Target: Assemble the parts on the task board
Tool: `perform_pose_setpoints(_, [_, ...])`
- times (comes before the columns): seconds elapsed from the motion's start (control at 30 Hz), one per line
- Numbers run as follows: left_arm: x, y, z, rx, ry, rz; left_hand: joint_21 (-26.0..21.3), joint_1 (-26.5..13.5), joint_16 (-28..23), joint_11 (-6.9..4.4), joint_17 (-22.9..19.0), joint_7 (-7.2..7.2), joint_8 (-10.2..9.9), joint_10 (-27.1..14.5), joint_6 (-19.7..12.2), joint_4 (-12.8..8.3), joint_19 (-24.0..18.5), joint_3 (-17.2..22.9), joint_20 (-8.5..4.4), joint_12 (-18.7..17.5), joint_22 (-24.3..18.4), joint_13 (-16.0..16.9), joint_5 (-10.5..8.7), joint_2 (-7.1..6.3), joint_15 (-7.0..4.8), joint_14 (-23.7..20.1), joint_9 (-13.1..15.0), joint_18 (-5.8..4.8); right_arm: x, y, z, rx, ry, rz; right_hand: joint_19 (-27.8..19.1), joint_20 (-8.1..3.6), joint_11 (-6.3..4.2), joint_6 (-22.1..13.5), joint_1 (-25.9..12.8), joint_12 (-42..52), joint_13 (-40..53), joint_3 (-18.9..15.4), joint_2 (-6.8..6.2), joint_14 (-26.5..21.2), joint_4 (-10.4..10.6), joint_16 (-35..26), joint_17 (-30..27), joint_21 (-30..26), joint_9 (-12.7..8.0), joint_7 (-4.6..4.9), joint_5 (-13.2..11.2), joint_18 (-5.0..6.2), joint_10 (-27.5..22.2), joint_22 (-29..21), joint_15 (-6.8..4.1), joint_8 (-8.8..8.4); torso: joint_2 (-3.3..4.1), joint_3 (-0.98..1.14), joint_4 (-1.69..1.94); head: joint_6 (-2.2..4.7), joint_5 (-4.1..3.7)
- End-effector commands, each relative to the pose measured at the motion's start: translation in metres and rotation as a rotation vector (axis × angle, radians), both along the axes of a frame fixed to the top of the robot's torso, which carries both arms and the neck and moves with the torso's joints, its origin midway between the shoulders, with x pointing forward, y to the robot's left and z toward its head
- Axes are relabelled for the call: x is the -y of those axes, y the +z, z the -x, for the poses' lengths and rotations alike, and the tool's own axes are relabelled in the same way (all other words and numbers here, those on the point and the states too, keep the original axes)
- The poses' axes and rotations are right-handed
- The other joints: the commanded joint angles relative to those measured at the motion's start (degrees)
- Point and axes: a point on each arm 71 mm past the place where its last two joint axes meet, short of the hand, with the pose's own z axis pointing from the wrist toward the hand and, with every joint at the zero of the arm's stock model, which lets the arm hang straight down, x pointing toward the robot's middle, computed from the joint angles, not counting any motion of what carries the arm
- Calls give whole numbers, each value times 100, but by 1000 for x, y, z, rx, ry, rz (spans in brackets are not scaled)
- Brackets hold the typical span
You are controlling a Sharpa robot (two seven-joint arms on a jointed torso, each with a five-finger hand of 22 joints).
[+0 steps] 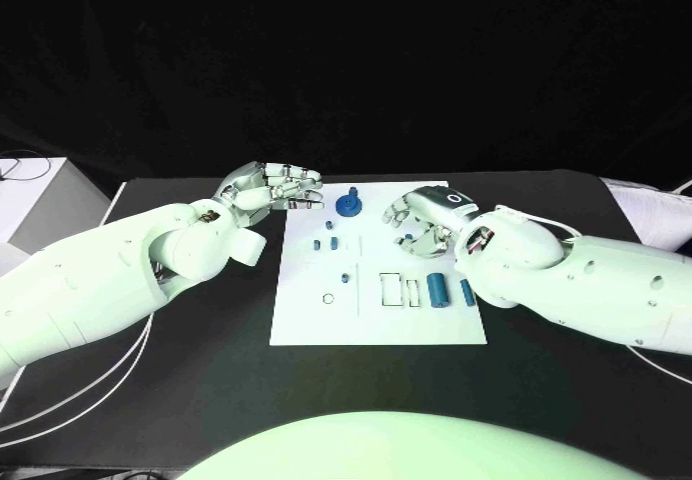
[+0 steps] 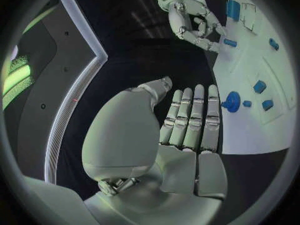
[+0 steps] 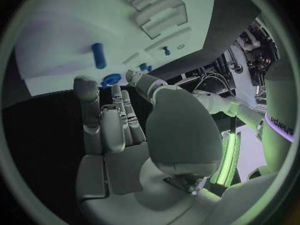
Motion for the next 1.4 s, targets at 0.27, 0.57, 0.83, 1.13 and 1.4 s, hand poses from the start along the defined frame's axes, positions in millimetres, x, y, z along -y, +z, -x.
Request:
perform_pose_setpoints(0.27, [3, 1, -1, 12, -11, 28, -23, 56, 23, 6, 7, -8, 13, -24, 15, -8, 41, -29, 10, 40, -5, 1, -12, -2, 10, -16, -5, 33, 33, -1, -17, -107, 20, 166, 250, -22, -28, -5, -61, -39, 1, -167, -129, 260, 78, 190, 215, 451, 8, -90, -24, -90, 17, 290, -49, -46, -15, -9, -27, 74, -55])
perform_pose_setpoints(0.57, [3, 1, -1, 12, -10, 30, -23, 56, 23, 6, 7, -8, 13, -24, 15, -8, 41, -29, 10, 40, -5, 1, -12, -2, 10, -16, -5, 33, 26, -3, -18, -86, 39, 215, 257, -23, -27, 12, -35, -51, 7, -232, -108, 260, 103, 199, 220, 432, 16, -123, -46, -89, 10, 280, -46, -38, -1, -15, -5, 83, -77])
perform_pose_setpoints(0.83, [4, 1, -1, 13, -11, 30, -23, 62, 28, -2, 13, -16, 15, -11, 18, -8, 47, -28, 8, 55, -14, 3, -11, 3, 5, -13, -6, 34, 13, -12, -16, -84, 54, 216, 281, -31, -40, 102, 23, -24, 29, -209, -45, 261, 131, 212, 228, 445, 37, -102, -42, -92, 99, 293, -57, 7, 3, -16, 3, 70, -79])
perform_pose_setpoints(1.13, [4, 1, -1, 13, -12, 30, -23, 62, 28, -2, 13, -16, 15, -11, 18, -8, 47, -28, 8, 55, -14, 3, -11, 3, 5, -13, -6, 34, 2, -17, -16, -76, 58, 204, 318, -44, -53, 216, 48, -15, 40, -95, 31, 264, 184, 230, 242, 500, 62, -58, -20, -104, 191, 338, -71, 60, -5, -19, 0, 57, -69])
perform_pose_setpoints(1.4, [3, 1, 0, 12, -11, 29, -23, 62, 28, -2, 13, -16, 15, -11, 18, -8, 47, -28, 8, 55, -14, 3, -11, 3, 5, -13, -6, 34, -5, -21, -16, -74, 60, 201, 324, -49, -54, 276, 22, -22, 40, -34, 64, 264, 236, 238, 246, 492, 76, -42, -8, -104, 224, 338, -74, 88, -2, -19, -4, 35, -51])
